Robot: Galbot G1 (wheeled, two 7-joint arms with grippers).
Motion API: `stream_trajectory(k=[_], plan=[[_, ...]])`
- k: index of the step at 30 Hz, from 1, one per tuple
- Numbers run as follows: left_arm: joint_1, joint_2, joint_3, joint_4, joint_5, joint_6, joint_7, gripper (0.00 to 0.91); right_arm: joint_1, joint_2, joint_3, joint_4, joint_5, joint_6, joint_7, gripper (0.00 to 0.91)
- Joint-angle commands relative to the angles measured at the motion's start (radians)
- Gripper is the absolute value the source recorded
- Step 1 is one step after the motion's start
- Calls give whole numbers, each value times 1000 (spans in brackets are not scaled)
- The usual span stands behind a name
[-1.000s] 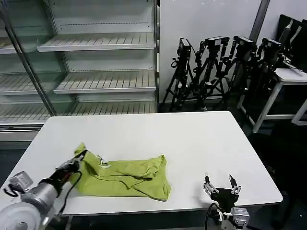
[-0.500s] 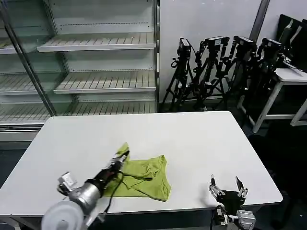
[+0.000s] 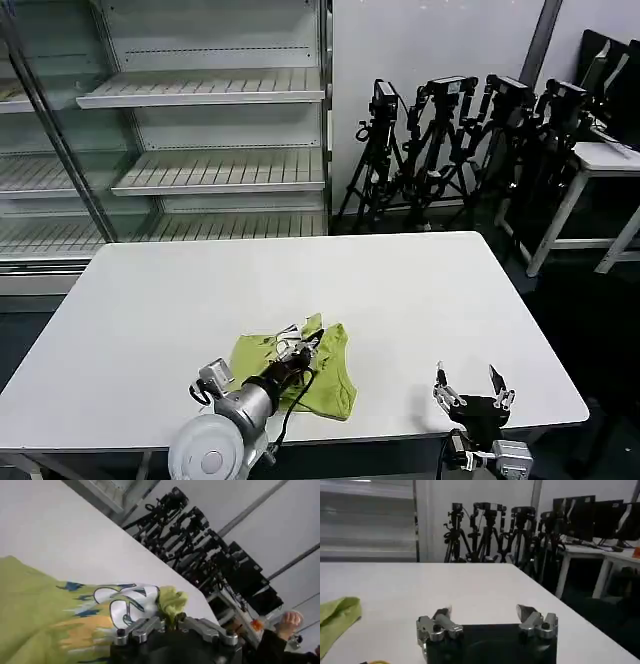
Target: Fold and organize the clothes.
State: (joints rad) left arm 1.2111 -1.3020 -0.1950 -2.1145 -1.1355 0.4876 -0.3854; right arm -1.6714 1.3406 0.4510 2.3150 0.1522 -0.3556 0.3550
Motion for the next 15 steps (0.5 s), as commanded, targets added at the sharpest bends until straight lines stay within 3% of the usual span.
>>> stream_trajectory(k=[1,9,15], plan=[[-28,-32,56,6,73,-4,13,907,-14,-8,-6,24,-9,4,-4,907],[56,6,-44,-114,71,-2,35,907,20,-22,-35,4,-9,7,-8,907],[154,74,-247,-220,82,13,33,907,40,-16,-69,-11,-10,7,-11,907]])
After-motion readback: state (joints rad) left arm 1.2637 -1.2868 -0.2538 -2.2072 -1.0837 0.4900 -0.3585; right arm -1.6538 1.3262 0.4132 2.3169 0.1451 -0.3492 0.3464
